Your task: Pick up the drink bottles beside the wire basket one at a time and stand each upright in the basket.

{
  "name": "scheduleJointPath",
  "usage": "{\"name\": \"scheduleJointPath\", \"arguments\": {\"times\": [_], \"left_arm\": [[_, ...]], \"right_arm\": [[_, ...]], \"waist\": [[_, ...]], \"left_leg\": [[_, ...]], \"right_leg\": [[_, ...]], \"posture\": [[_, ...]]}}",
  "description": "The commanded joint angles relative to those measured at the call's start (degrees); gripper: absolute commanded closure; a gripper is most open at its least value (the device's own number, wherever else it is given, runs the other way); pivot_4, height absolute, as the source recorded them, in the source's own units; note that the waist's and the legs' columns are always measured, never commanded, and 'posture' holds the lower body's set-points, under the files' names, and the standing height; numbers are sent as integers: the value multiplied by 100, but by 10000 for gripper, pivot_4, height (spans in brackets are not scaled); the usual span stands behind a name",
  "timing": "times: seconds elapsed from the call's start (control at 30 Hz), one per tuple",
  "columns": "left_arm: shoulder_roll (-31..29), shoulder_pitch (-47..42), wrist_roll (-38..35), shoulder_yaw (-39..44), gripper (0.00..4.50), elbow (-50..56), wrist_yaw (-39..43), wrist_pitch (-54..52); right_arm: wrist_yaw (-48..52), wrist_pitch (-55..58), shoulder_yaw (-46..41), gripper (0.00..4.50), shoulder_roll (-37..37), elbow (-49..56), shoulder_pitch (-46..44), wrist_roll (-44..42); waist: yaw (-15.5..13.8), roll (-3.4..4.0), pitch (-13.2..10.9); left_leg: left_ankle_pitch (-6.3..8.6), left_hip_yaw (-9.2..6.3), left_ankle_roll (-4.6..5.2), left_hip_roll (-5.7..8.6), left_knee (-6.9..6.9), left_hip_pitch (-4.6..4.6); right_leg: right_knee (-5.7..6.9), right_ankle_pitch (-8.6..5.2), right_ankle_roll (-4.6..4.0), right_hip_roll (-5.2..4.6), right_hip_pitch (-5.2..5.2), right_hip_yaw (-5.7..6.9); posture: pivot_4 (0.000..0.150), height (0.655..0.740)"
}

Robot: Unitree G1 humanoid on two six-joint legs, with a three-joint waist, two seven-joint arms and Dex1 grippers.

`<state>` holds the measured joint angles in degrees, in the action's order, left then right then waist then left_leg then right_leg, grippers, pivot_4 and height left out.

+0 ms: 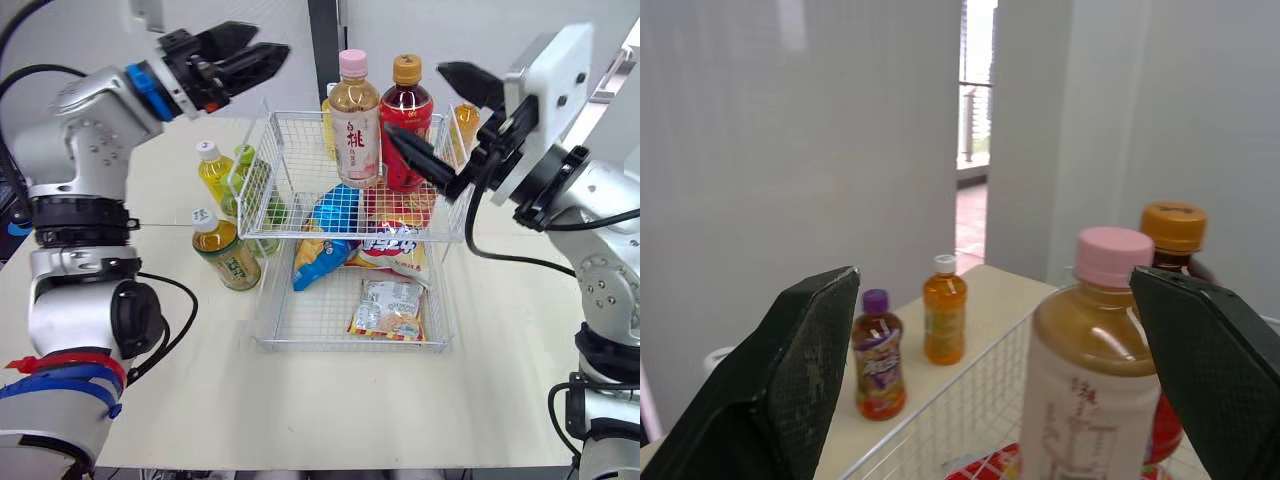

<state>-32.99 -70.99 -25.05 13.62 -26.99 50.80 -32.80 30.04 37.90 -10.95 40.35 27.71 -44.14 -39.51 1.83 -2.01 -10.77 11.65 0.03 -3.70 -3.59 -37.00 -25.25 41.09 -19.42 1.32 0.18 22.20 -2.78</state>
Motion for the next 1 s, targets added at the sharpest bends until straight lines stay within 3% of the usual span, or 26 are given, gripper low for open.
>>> {"name": "scheduleJointPath", "arguments": {"times": [0.03, 0.27, 0.4, 0.57, 0.73, 0.87, 1.0], "left_arm": [[-319, 212, -135, 351, 295, 394, -232, -4], [-1416, 1598, -201, 1140, 295, 1113, -570, -148], [-1826, 2976, -181, 1769, 295, 1624, -667, -177], [-1525, 4946, -421, 2712, 295, 2460, -833, -237], [-813, 6467, -699, 3374, 295, 3349, -1160, -296], [-516, 7097, -963, 3536, 295, 3921, -1326, -364], [-534, 7108, -1095, 3414, 295, 4045, -1482, -363]], "right_arm": [[132, -93, -180, 0, 42, 21, -180, -152], [558, 10, 106, 0, -68, -37, -221, -467], [963, 38, 494, 0, -197, -105, -212, -572], [1394, -18, 964, 0, -366, -196, -189, -453], [1630, -144, 1149, 0, -534, -438, -296, -314], [1722, -216, 1184, 0, -639, -624, -415, -197], [1756, -240, 1187, 0, -708, -709, -481, -109]], "waist": [[-3, 0, 0], [55, 2, -1], [55, 2, 0], [46, 1, 1], [5, -5, 4], [-27, -15, 10], [-23, -15, 10]], "left_leg": [[0, -1, 0, 0, 0, 0], [0, 6, 0, -8, 5, 11], [0, 8, 0, -7, 4, 22], [1, 7, 1, -13, 4, 35], [2, 2, 2, -16, 4, 36], [2, -14, 2, -14, 3, 40], [1, -17, 2, -11, 2, 52]], "right_leg": [[0, 0, 0, -1, -1, 1], [4, 0, -1, -5, 1, 2], [8, 0, -1, -13, -9, 5], [7, 0, 0, -27, -23, 8], [3, 0, 0, -42, -30, 12], [2, 0, 0, -45, -45, 26], [2, 0, -1, -42, -56, 27]], "posture": [[1500, 7400], [1500, 7400], [1500, 7400], [1500, 7400], [1500, 7400], [1500, 7400], [1500, 7400]]}}
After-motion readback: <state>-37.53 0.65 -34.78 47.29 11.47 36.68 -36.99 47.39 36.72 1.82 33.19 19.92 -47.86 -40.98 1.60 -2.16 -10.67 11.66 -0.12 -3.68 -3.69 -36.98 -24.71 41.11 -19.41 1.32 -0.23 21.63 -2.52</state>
